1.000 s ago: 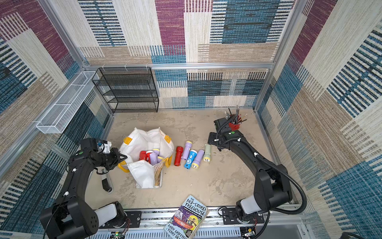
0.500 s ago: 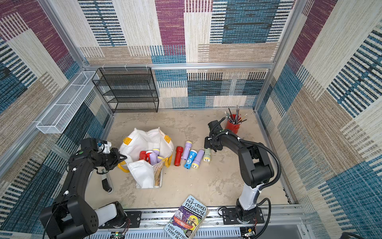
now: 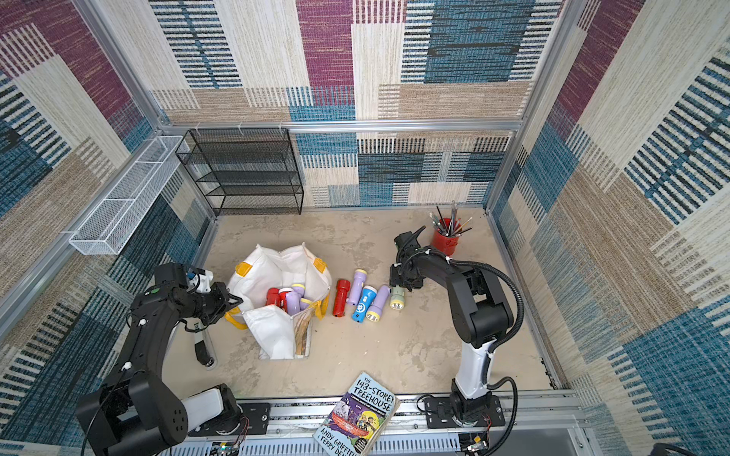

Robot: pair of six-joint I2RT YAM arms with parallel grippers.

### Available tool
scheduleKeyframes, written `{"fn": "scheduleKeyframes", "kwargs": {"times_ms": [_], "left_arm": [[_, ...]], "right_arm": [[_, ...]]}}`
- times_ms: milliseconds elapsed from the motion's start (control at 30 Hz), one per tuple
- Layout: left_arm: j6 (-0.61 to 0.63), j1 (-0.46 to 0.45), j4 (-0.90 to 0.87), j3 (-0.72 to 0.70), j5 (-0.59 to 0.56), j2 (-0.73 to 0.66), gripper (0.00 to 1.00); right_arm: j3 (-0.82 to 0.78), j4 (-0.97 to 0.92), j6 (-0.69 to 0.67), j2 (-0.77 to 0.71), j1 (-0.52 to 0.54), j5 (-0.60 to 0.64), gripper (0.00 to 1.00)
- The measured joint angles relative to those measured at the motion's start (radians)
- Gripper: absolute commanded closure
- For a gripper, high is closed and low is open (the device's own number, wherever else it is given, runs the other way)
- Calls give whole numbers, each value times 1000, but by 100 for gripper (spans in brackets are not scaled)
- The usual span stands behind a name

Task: Put the flashlights into the tote bags
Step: Pick up the flashlight from the center of the board.

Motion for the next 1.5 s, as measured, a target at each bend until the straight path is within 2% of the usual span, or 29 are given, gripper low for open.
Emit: {"fn": "scheduleKeyframes", "kwargs": {"times_ms": [633,1100,1333,1500], "left_arm": [[0,0,0,0,-1,0,100],[0,0,-1,0,-4,-1,100],[1,0,-2,2,-4,-1,100],[0,0,-6,4,-4,-1,100]], "right_arm": [[34,-38,-29,34,31,99,51],[32,-71,-25,30,43,130,50],[44,-74,-26,42,46,129,62],[44,-78,-26,39,47,130,67]]}}
